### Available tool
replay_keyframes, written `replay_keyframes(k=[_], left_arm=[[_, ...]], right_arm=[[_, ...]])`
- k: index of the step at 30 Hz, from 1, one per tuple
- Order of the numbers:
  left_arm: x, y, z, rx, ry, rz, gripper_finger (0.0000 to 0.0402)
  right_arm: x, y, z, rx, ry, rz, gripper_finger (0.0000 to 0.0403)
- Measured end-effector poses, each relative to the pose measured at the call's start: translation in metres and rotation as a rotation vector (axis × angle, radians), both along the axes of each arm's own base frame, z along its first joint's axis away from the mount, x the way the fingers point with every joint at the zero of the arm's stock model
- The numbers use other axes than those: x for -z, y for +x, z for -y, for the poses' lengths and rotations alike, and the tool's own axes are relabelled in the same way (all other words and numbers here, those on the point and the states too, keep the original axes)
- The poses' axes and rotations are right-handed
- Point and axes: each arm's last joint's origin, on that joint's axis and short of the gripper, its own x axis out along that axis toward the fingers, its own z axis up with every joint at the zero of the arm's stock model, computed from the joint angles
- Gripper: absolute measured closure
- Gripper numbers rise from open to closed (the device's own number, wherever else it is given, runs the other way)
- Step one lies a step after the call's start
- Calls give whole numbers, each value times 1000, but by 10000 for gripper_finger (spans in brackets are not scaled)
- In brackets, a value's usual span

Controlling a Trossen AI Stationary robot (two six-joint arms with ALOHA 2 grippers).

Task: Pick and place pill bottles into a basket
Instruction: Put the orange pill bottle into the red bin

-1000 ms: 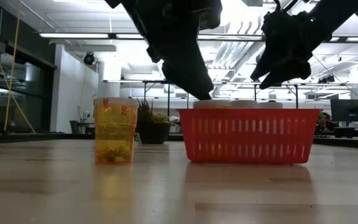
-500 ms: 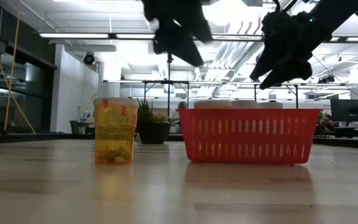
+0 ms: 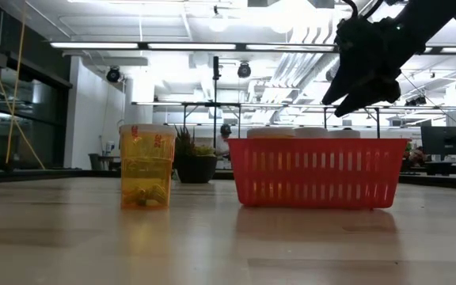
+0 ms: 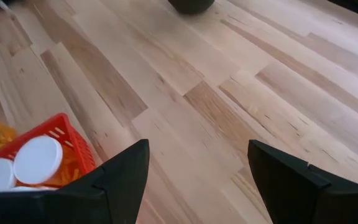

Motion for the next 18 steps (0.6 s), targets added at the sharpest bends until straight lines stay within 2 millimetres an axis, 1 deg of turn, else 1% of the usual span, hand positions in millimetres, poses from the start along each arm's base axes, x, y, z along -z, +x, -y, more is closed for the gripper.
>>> replay_keyframes(k=[4, 8, 12, 16, 18], left_arm=[[-11, -16, 14, 2, -25, 40, 112], [-13, -31, 28, 25, -41, 28, 112], [-9, -46, 40, 50, -69, -48, 112], [-4, -64, 52, 67, -118, -173, 112], [-1, -74, 56, 72, -110, -226, 112]], right_arm=[[-4, 4, -1, 9, 26, 66, 139], [-7, 7, -1, -5, 17, 103, 139], [-7, 7, -1, -6, 6, 96, 139], [-7, 7, -1, -7, 4, 95, 139], [-7, 7, -1, -8, 3, 95, 139]])
